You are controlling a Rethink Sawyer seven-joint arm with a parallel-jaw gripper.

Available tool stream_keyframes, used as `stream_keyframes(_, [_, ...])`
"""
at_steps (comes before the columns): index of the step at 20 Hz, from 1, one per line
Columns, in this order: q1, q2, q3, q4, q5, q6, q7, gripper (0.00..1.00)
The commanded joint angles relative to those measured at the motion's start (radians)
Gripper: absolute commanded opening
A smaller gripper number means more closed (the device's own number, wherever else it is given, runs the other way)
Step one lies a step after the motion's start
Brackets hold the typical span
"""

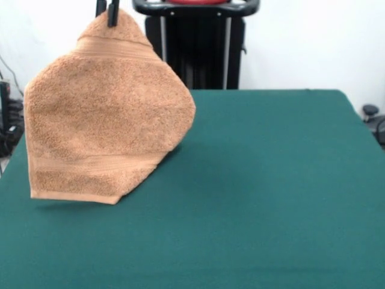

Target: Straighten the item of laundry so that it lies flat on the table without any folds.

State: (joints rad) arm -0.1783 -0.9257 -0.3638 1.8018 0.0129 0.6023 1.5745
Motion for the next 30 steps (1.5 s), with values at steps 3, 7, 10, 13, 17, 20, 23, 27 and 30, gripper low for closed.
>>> stream_keyframes(3, [-0.007,0.064,0.121,0.095,-0.006,-0.057,0.117,0.00])
stream_keyframes(7, [0.020,0.044,0.095,0.071,-0.014,0.002,0.127,0.00])
stream_keyframes(10, [0.026,0.005,0.074,0.053,-0.026,0.070,0.103,0.00])
stream_keyframes(13, [0.015,-0.053,0.051,0.031,-0.042,0.154,0.052,0.00])
stream_keyframes(17, [-0.011,-0.152,0.015,0.004,-0.072,0.276,-0.030,0.00])
stream_keyframes(20, [-0.022,-0.217,-0.007,-0.014,-0.097,0.354,-0.071,0.00])
stream_keyframes(23, [-0.029,-0.251,-0.007,-0.029,-0.119,0.394,-0.075,0.00])
stream_keyframes(27, [-0.031,-0.284,0.003,-0.047,-0.143,0.446,-0.052,0.00])
stream_keyframes(30, [-0.040,-0.301,0.018,-0.051,-0.154,0.463,-0.039,0.00])
